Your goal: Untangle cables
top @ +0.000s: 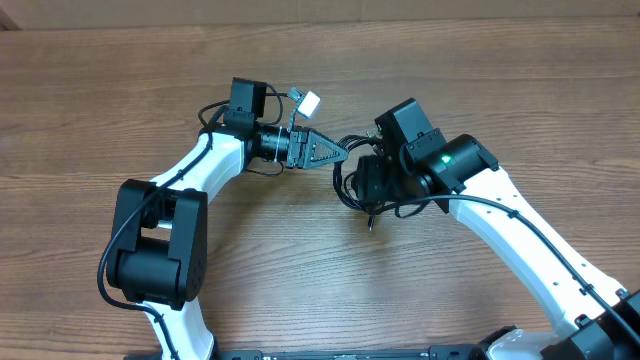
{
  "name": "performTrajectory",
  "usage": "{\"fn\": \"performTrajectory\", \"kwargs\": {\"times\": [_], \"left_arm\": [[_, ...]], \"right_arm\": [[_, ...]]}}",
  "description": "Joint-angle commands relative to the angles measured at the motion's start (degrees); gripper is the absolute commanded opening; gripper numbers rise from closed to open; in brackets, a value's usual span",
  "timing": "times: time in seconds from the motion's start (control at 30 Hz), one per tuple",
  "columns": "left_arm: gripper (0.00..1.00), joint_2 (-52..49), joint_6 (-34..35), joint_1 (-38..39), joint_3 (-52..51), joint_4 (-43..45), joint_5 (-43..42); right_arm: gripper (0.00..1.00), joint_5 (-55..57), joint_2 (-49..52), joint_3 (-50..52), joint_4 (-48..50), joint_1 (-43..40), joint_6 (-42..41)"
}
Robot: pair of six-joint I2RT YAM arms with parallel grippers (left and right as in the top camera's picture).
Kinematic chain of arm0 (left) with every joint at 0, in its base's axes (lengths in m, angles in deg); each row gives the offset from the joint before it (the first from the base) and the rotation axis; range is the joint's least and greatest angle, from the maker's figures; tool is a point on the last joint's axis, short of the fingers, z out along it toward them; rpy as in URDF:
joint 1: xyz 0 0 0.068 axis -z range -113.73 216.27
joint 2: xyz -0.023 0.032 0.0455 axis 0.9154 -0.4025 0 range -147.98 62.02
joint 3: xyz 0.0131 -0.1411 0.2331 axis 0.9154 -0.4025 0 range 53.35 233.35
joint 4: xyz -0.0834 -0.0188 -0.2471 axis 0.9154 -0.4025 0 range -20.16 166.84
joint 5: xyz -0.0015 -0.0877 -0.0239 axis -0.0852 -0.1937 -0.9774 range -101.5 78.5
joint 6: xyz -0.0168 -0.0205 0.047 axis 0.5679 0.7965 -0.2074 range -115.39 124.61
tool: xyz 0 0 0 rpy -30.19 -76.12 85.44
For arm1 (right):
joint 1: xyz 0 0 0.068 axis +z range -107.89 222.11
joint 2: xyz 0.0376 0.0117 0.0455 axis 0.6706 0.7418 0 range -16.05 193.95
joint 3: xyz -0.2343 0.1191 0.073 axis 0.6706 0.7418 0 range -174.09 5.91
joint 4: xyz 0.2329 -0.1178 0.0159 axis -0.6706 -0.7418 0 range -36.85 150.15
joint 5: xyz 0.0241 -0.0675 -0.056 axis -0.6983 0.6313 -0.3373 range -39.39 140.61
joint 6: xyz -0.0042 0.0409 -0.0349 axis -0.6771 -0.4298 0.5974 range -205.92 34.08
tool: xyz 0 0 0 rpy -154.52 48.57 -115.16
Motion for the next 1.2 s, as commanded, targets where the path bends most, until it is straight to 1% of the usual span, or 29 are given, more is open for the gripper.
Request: {"fn": "performTrajectory", "kwargs": {"times": [0.0,0.03,0.1,0.23,0.33,0.53,0.67,0.7,0.73,0.77,0.8,0.83,0.87,0.93,1.0,1.07,1.1,1.13,1.17], "left_arm": [[0.04,-0.5,7.58,0.37,0.11,0.2,5.88],[0.04,-0.5,11.08,0.37,0.11,0.11,8.96],[0.04,-0.5,15.63,0.37,0.11,-0.48,13.05],[0.04,-0.5,20.85,0.07,0.11,-1.53,17.49],[0.04,-0.5,24.81,-0.96,0.11,-1.7,19.93],[0.04,-0.5,25.7,-5.64,0.11,-4.31,24.87],[0.04,-0.5,25.79,-9.75,0.11,-6.14,25.05],[0.04,-0.48,25.79,-11.15,0.11,-6.86,25.11],[0.04,-0.5,25.79,-11.78,0.11,-7.32,25.29],[0.04,-0.5,25.79,-12.76,0.11,-7.93,25.68],[0.04,-0.5,25.77,-13.51,0.09,-8.52,26.08],[0.04,-0.5,25.66,-14.45,0.09,-9.07,26.36],[0.04,-0.5,25.09,-15.13,0.02,-9.07,26.18],[0.04,-0.5,22.27,-16.39,-0.11,-8.98,24.7],[0.04,-0.48,17.0,-17.35,-0.11,-8.48,19.89],[0.04,-0.5,8.79,-18.14,-0.11,-7.06,10.21],[0.04,-0.5,1.31,-18.69,-0.11,-6.36,0.98],[0.04,-0.5,-2.54,-18.97,-0.11,-6.38,-3.5],[0.04,-0.5,-4.85,-19.19,-0.11,-6.43,-6.25]], "right_arm": [[0.65,-0.42,-0.26,0.26,-2.45,-0.04,3.69],[0.65,-0.48,-0.26,0.94,-2.54,0.02,4.22],[0.65,-0.39,-0.24,2.36,-2.54,0.35,4.61],[0.65,0.17,-0.2,5.05,-1.75,0.7,4.68],[0.65,2.38,-0.02,7.85,0.66,0.7,4.68],[0.68,1.46,0.07,14.38,12.37,0.72,4.7],[0.67,-0.5,0.07,17.38,21.33,0.87,3.89],[0.63,-2.62,0.07,18.23,24.24,0.87,0.7],[0.59,-3.04,0.07,18.51,25.05,0.87,-1.31],[0.52,-3.21,0.09,18.97,26.16,0.87,-7.26],[0.44,-3.15,0.22,19.23,26.64,0.85,-12.33],[0.4,-3.19,0.37,19.47,27.43,0.85,-17.07],[0.36,-3.21,0.63,19.61,28.24,0.85,-20.44],[0.35,-4.11,1.11,19.63,29.92,0.87,-24.65],[0.49,-6.73,1.33,19.63,32.65,0.85,-27.47],[0.5,-8.98,1.31,19.63,35.54,0.85,-27.56],[0.5,-9.4,1.31,19.63,36.65,0.85,-27.58],[0.49,-9.38,1.31,19.63,36.87,0.85,-27.58],[0.47,-9.31,1.31,19.63,36.96,0.81,-27.58]]}}
